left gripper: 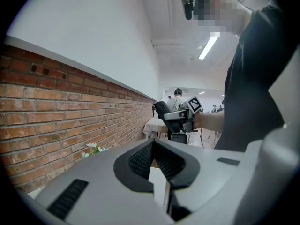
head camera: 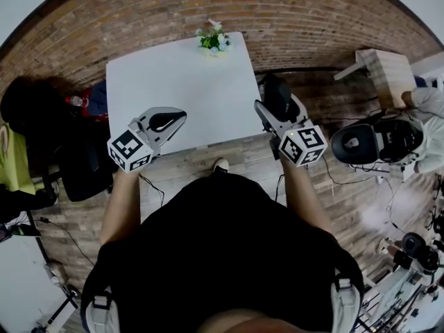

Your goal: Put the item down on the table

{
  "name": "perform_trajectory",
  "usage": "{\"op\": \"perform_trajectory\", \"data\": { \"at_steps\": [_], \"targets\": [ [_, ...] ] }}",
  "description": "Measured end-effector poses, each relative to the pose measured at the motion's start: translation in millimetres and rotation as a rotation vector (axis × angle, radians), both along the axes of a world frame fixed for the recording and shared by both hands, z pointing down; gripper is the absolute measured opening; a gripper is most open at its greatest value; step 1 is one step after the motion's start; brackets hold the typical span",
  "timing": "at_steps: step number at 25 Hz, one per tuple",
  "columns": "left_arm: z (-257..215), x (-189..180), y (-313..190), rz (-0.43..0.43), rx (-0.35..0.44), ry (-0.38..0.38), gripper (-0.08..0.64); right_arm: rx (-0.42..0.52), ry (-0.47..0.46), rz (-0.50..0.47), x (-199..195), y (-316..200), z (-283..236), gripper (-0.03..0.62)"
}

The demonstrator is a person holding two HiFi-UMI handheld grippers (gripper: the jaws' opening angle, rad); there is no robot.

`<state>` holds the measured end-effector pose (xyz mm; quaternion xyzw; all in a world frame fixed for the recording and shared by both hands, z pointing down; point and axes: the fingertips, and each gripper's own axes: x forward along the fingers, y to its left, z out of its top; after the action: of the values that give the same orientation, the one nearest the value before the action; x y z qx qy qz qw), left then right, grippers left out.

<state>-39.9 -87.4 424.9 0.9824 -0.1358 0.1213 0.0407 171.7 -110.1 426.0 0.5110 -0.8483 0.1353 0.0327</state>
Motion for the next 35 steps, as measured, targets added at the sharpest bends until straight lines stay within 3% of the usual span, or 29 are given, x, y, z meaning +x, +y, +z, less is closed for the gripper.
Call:
{"op": "perform_trajectory", "data": {
  "at_steps": [18,35],
  "targets": [
    [3,48,-54,-0.052,0.000,-0.006,0.012,-0.014,0.002,-0.041,44,-58,15,0.362],
    [-2,73,-66,-0.095,0.002,0.004,0.012,-0.020,0.008,-0.091,62,-74,19,0.362]
  ]
}}
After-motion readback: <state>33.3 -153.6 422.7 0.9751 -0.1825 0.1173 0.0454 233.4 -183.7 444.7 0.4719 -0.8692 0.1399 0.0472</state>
